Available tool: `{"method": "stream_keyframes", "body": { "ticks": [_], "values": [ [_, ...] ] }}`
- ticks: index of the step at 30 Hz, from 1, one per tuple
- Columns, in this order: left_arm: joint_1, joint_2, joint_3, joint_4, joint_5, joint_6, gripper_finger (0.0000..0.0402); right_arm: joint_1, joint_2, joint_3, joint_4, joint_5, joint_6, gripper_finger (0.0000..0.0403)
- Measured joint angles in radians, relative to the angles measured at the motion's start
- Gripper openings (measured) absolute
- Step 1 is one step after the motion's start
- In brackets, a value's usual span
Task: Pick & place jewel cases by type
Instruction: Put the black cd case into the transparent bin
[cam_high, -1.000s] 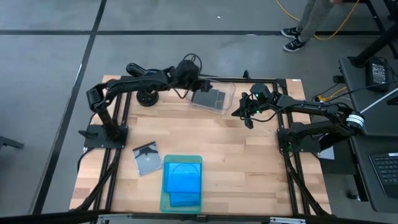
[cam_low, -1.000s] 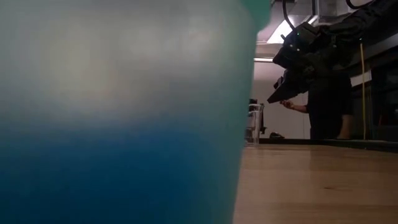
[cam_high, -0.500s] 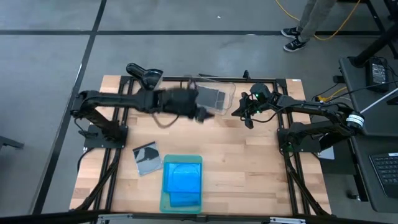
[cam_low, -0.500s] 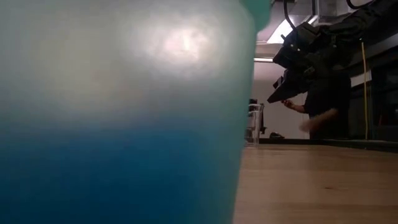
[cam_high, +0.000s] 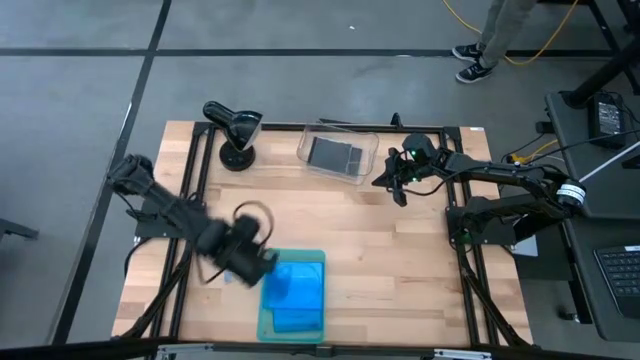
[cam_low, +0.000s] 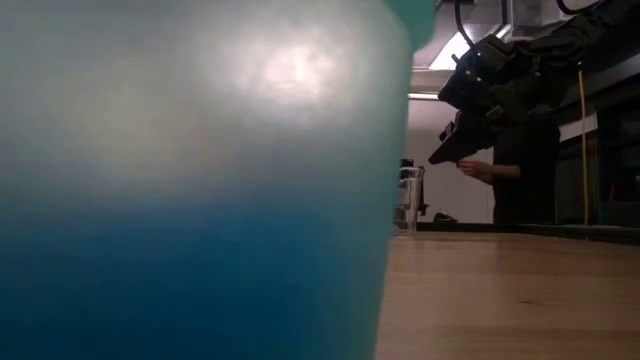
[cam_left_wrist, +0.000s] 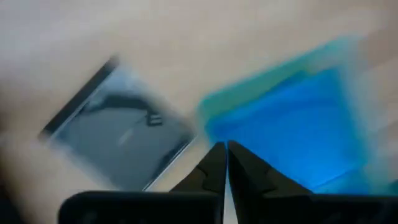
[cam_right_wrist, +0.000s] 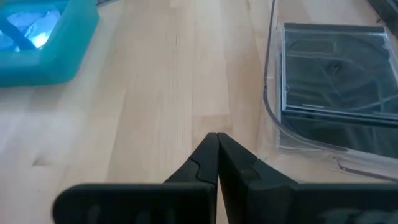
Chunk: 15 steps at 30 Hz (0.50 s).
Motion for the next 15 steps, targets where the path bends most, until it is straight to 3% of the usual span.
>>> {"method": "stream_keyframes", "body": {
  "ticks": [7,10,15],
  "values": [
    [-0.241,0.003,-0.160,-0.002,0.197,-0.233,0.0002,0.000,0.000,0.000,-0.015,0.000,0.031,0.0010],
    [-0.279,0.004,-0.235,0.055,0.277,-0.244,0.0002,0.000,0.000,0.000,-0.016,0.000,0.032,0.0010],
    [-0.290,0.006,-0.345,0.197,0.321,-0.251,0.0002,0.000,0.000,0.000,-0.019,0.001,0.061,0.0010]
  ]
}}
